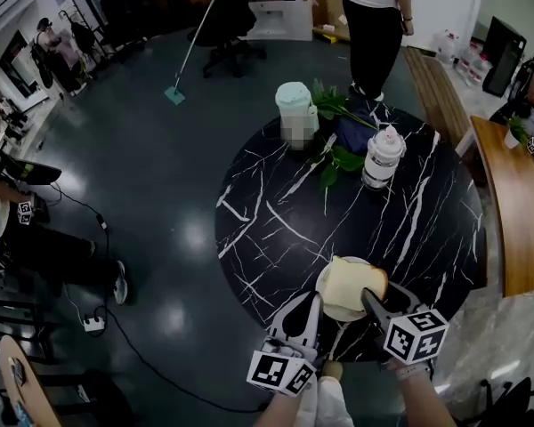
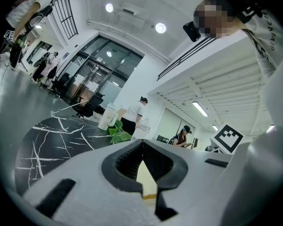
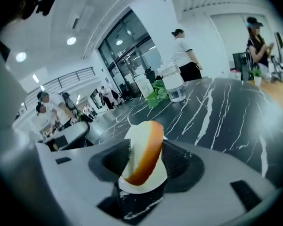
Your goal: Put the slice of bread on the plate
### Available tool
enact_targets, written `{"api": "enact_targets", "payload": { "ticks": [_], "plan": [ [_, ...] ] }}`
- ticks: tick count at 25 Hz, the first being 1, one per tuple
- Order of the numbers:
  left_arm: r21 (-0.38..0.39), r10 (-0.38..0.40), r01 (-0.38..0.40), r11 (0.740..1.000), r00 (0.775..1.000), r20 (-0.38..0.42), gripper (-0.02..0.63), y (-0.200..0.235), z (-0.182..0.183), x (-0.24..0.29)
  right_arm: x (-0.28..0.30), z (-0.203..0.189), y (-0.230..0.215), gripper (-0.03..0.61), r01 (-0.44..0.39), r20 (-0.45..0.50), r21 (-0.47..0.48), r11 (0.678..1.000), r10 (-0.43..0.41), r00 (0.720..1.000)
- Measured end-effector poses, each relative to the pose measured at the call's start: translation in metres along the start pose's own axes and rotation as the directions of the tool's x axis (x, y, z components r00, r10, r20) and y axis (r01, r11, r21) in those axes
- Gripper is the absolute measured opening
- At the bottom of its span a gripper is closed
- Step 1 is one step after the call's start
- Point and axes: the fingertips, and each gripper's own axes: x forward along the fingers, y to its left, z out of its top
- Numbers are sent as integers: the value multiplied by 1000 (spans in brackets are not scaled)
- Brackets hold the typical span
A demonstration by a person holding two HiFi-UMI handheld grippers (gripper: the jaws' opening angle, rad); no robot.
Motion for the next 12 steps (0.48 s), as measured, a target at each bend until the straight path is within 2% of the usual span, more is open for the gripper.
{"api": "enact_targets", "payload": {
  "ticks": [3,6,9,12],
  "plan": [
    [-4,0,0,1000,1000,3,6,0,2,-2,2,-7,-6,208,53,-79,-157,986,-66,995],
    [-7,-2,2,1000,1000,4,6,-1,3,-3,5,-19,-10,233,76,-143,-295,952,-123,982],
    [-7,-4,4,1000,1000,6,6,-1,4,-5,6,-22,-9,234,78,-134,-298,951,-123,983],
    [-4,-6,6,1000,1000,6,6,-2,5,-8,0,-14,-7,235,99,-78,-284,954,-126,989]
  ]
}}
